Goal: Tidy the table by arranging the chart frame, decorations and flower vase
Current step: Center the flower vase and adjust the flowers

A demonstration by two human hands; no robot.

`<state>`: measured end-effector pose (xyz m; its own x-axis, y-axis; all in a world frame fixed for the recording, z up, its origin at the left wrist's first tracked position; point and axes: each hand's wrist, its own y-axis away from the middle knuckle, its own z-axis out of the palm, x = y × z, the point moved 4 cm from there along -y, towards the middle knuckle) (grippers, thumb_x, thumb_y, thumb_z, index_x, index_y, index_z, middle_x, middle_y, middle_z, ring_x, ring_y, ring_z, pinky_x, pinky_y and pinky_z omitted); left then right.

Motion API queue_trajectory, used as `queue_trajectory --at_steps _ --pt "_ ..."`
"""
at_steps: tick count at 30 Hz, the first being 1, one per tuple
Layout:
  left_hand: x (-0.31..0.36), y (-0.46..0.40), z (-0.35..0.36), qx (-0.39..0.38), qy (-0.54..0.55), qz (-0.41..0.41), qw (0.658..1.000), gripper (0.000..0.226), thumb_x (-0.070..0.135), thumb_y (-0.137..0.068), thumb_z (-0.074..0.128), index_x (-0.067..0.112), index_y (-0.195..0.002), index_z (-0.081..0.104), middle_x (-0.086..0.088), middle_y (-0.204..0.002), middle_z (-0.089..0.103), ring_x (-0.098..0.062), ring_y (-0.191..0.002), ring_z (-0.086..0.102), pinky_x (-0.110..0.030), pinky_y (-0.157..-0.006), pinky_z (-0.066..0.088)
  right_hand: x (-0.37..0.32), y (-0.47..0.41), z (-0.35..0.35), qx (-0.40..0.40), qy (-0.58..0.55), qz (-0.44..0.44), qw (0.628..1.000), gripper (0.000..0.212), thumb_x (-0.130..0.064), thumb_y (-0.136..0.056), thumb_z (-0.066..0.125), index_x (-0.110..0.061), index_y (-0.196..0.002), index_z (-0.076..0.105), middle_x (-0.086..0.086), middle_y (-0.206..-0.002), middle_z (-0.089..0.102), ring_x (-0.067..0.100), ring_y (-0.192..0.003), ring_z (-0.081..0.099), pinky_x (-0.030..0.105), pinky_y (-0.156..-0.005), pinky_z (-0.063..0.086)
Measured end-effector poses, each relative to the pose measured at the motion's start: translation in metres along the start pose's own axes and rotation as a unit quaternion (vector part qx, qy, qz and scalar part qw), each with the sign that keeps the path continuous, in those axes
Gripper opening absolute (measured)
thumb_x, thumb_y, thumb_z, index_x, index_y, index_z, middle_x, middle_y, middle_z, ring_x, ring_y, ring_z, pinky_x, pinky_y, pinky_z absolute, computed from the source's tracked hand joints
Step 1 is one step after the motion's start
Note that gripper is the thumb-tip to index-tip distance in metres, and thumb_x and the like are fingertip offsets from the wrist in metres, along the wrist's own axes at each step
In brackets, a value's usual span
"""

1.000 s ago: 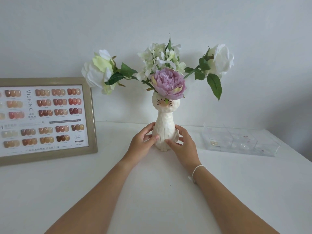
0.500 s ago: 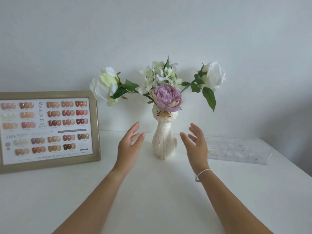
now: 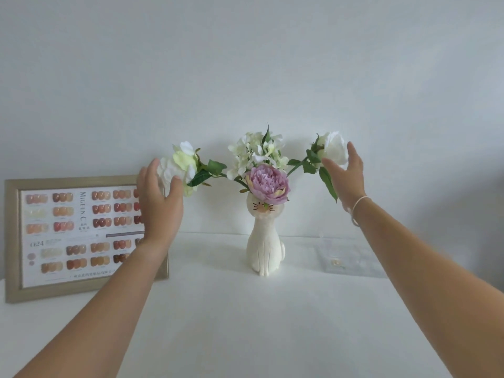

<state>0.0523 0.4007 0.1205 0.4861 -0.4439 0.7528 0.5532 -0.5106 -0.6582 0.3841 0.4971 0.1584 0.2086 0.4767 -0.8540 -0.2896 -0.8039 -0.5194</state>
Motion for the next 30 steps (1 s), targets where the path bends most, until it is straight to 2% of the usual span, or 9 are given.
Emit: queue_trajectory --at_steps 2,5,10,16,18,20,22,24,30 --pt "0.0 -0.007 0.006 -0.035 0.001 -0.009 0.999 0.053 0.026 -0.092 0.043 0.021 -0.142 0.027 -0.001 -0.153 0.024 -0.015 -0.141 0.02 -0.028 -0.112 0.018 -0.001 -0.01 0.004 -0.033 -0.001 0.019 0.999 0.071 -0.03 -0.085 0.056 -0.028 -0.145 0.019 0.0 -0.151 0.028 0.018 -0.133 0.038 0.031 -0.108 0.033" --pt "-0.001 -0.012 0.013 -0.076 0.007 -0.018 0.997 0.053 0.028 -0.093 0.042 0.022 -0.143 0.025 0.001 -0.155 0.023 -0.013 -0.142 0.019 -0.031 -0.115 0.017 -0.002 -0.013 0.008 -0.059 -0.031 0.034 0.997 0.065 -0.025 -0.087 0.054 -0.027 -0.144 0.023 0.004 -0.148 0.035 0.018 -0.123 0.047 0.028 -0.099 0.04" --pt "0.005 -0.011 0.023 -0.105 0.015 -0.005 0.994 0.05 0.027 -0.094 0.041 0.019 -0.142 0.03 0.001 -0.152 0.03 -0.012 -0.139 0.026 -0.024 -0.109 0.02 -0.005 -0.002 0.018 -0.081 -0.001 0.0 0.997 0.055 -0.026 -0.089 0.053 -0.027 -0.14 0.034 0.003 -0.146 0.037 0.013 -0.113 0.047 0.034 -0.103 0.041" --pt "0.018 0.004 0.04 -0.151 0.042 0.009 0.988 0.046 0.024 -0.094 0.043 0.017 -0.139 0.037 0.002 -0.15 0.034 -0.009 -0.137 0.029 -0.018 -0.106 0.02 0.0 0.022 0.035 -0.139 0.043 -0.019 0.989 0.052 -0.029 -0.089 0.054 -0.027 -0.138 0.037 0.006 -0.139 0.049 0.022 -0.122 0.05 0.037 -0.104 0.04" --pt "0.021 0.008 0.044 -0.165 0.043 0.011 0.985 0.045 0.025 -0.094 0.044 0.018 -0.138 0.038 0.003 -0.15 0.034 -0.007 -0.137 0.029 -0.016 -0.104 0.02 0.003 0.029 0.039 -0.155 0.051 -0.025 0.986 0.052 -0.032 -0.088 0.055 -0.027 -0.137 0.039 0.002 -0.124 0.057 0.013 -0.101 0.059 0.032 -0.087 0.05" --pt "0.022 0.01 0.046 -0.186 0.035 0.015 0.982 0.046 0.026 -0.094 0.044 0.019 -0.139 0.038 0.004 -0.151 0.032 -0.007 -0.138 0.027 -0.017 -0.105 0.019 0.001 0.037 0.04 -0.161 0.062 -0.039 0.984 0.05 -0.036 -0.087 0.055 -0.027 -0.135 0.042 -0.003 -0.109 0.059 0.0 -0.078 0.053 0.019 -0.066 0.044" --pt "0.025 0.011 0.046 -0.199 0.027 0.019 0.979 0.046 0.027 -0.094 0.044 0.02 -0.139 0.037 0.005 -0.153 0.03 -0.007 -0.14 0.025 -0.017 -0.106 0.018 0.002 0.039 0.037 -0.158 0.067 -0.043 0.984 0.049 -0.035 -0.088 0.055 -0.027 -0.134 0.043 -0.003 -0.117 0.061 0.008 -0.096 0.058 0.026 -0.083 0.048" --pt "0.027 0.013 0.043 -0.203 0.019 0.027 0.979 0.046 0.029 -0.094 0.043 0.022 -0.14 0.036 0.005 -0.154 0.027 -0.006 -0.141 0.021 -0.018 -0.107 0.017 0.001 0.043 0.032 -0.151 0.069 -0.041 0.985 0.051 -0.032 -0.088 0.055 -0.027 -0.136 0.04 -0.001 -0.135 0.053 0.015 -0.123 0.048 0.031 -0.105 0.038" --pt "0.034 0.03 0.026 -0.212 0.023 0.031 0.976 0.047 0.028 -0.095 0.043 0.024 -0.141 0.034 0.006 -0.155 0.024 -0.003 -0.141 0.017 -0.024 -0.115 0.016 -0.004 0.075 0.008 -0.117 0.06 -0.052 0.99 0.051 -0.03 -0.09 0.053 -0.029 -0.138 0.037 -0.007 -0.146 0.04 0.014 -0.134 0.036 0.026 -0.104 0.029"
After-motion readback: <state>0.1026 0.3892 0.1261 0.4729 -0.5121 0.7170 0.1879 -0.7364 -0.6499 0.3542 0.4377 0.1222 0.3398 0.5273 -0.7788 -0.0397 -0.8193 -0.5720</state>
